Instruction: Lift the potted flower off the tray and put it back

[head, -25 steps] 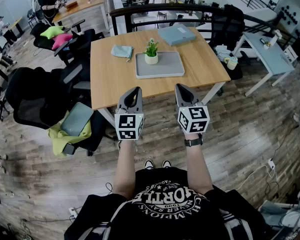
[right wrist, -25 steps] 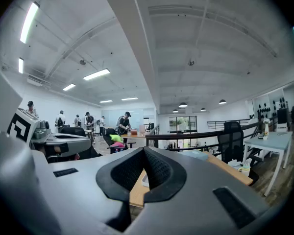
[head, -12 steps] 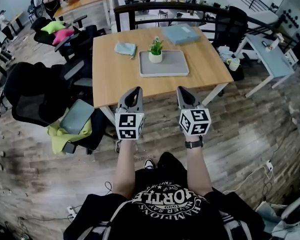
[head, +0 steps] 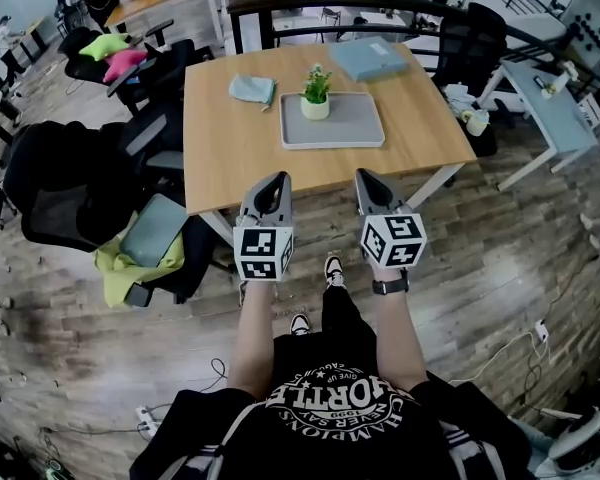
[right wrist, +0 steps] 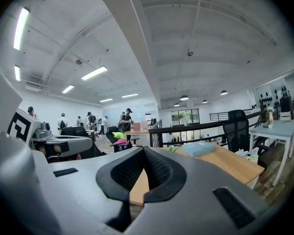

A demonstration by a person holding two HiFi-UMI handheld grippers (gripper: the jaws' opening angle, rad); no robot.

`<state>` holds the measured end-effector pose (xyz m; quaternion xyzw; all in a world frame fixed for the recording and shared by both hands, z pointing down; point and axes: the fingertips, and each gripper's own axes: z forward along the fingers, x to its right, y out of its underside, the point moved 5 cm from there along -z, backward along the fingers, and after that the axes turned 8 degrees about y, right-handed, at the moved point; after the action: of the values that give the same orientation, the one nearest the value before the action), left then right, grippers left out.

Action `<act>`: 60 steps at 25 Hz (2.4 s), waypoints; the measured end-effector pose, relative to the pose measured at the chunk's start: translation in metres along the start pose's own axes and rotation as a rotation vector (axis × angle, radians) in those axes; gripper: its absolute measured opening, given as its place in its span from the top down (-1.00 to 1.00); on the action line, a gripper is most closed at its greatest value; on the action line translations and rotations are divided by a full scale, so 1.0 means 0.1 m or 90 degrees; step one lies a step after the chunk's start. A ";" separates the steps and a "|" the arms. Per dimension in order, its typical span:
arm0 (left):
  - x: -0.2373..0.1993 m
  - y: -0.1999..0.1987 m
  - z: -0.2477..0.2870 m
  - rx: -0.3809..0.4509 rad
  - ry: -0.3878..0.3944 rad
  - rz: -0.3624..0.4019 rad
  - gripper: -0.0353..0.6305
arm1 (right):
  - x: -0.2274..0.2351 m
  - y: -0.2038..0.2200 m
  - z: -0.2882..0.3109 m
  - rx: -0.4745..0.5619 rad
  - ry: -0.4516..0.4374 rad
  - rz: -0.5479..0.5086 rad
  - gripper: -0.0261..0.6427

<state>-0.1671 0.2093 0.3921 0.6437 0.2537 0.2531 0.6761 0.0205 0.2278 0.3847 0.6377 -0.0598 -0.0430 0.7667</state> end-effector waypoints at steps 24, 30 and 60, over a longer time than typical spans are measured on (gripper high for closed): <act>-0.53 -0.32 1.65 -0.010 -0.020 0.053 0.84 | 0.76 -0.56 1.58 0.052 -0.063 0.014 0.87; -0.62 -0.36 2.01 -0.007 -0.021 0.050 0.84 | 0.98 -0.66 1.86 0.058 -0.069 0.010 0.87; -0.74 -0.07 3.25 -0.035 -0.087 0.018 0.84 | 1.89 -0.56 2.81 0.027 -0.141 0.014 0.87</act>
<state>-0.0048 -0.0814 0.3998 0.6445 0.1907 0.2252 0.7054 0.1666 -0.0828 0.3874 0.6443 -0.1520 -0.1030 0.7424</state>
